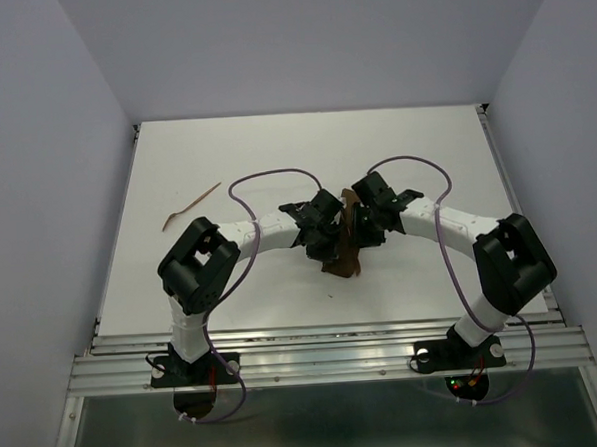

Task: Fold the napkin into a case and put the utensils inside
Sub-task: Stuff the knife into the folded napkin.

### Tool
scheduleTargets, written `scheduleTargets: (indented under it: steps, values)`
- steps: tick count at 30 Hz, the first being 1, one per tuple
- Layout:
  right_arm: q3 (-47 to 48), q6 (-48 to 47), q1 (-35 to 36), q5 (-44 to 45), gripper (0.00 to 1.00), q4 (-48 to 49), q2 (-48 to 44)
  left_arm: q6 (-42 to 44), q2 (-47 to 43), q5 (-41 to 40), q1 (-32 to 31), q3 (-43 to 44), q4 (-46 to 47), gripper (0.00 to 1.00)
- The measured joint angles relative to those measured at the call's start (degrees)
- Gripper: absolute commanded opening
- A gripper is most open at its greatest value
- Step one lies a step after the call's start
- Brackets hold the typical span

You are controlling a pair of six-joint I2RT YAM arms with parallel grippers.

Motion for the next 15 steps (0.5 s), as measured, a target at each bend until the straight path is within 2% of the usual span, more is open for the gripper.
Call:
scheduleTargets:
  steps: [15]
  values:
    - [2.32,0.33,0.39,3.1,0.3,0.07,5.68,-1.51,-0.35,4.66,0.74,-3.61,7.02,0.0]
